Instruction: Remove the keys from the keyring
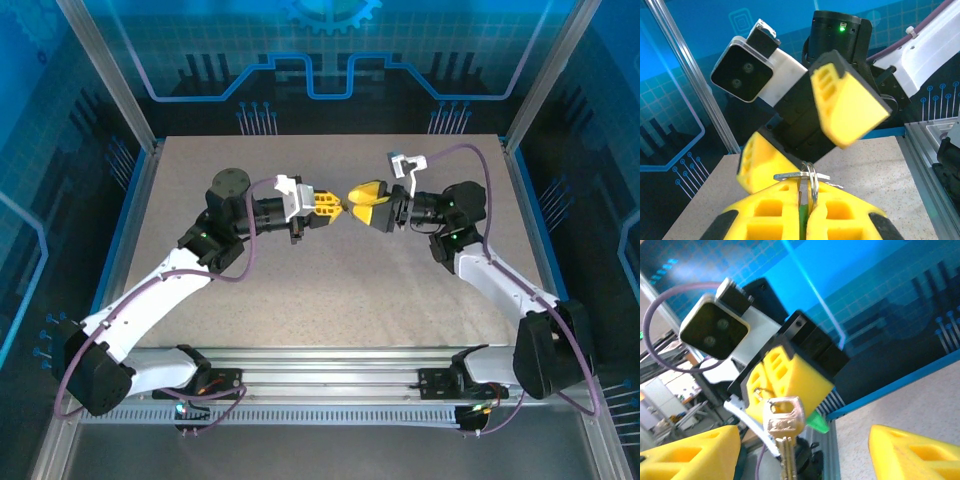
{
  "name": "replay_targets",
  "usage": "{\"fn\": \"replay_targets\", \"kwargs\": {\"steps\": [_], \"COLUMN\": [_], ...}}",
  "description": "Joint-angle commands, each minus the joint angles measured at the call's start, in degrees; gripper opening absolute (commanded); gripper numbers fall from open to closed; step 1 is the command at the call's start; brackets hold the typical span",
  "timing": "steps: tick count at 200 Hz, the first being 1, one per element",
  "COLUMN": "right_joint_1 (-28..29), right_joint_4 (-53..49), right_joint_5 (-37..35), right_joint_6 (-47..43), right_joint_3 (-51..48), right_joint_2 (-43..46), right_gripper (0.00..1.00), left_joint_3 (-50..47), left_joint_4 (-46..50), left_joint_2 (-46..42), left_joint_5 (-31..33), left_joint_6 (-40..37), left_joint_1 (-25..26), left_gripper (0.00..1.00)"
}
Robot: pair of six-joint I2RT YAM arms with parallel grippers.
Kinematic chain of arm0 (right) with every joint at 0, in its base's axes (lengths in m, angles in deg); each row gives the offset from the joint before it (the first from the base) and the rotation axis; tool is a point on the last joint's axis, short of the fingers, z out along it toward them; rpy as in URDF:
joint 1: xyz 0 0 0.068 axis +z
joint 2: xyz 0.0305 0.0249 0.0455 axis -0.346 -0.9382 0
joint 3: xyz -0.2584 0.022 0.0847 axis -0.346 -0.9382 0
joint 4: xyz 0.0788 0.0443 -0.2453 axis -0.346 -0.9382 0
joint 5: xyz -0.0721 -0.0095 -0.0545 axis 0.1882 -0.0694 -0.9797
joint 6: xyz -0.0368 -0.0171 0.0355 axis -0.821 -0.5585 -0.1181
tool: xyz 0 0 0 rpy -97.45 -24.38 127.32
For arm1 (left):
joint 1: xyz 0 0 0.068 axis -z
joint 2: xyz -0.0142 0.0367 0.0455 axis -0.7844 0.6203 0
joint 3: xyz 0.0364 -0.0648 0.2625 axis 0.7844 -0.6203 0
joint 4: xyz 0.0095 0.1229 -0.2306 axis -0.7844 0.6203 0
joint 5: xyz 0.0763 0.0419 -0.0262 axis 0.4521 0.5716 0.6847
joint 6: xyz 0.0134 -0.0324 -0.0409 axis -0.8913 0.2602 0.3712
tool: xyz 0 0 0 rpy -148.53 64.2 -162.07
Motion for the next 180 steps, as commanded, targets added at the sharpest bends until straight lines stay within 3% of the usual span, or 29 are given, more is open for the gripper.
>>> {"fn": "replay_targets", "kwargs": {"steps": [1,45,78,134,158,180], "right_joint_1": [1.94,2.19,2.16,1.51,1.75,2.40], "right_joint_4": [0.40,10.60,15.10,7.97,1.02,-10.00], "right_joint_5": [2.85,3.19,3.79,3.38,2.39,0.66], "right_joint_6": [-1.25,7.42,11.75,7.48,2.03,-5.72], "right_joint_3": [-0.19,-0.04,0.98,1.02,1.04,3.20], "right_joint_2": [0.85,-1.76,-3.33,-0.85,1.55,4.51], "right_gripper": [0.68,0.57,0.36,0.04,0.04,0.18], "left_joint_3": [2.40,2.15,1.70,0.91,0.78,0.62], "left_joint_4": [0.30,0.19,0.23,0.54,0.78,0.34], "left_joint_2": [-0.10,-0.19,-0.62,-0.98,-1.07,-1.32], "left_joint_5": [-1.75,-2.23,-1.93,-0.60,0.19,0.55], "left_joint_6": [-1.66,-1.57,-1.57,-2.34,-2.54,-2.30], "left_joint_1": [-0.44,-0.41,-0.40,-0.39,-0.40,-0.41], "left_gripper": [0.00,0.00,0.00,0.00,0.00,0.00]}}
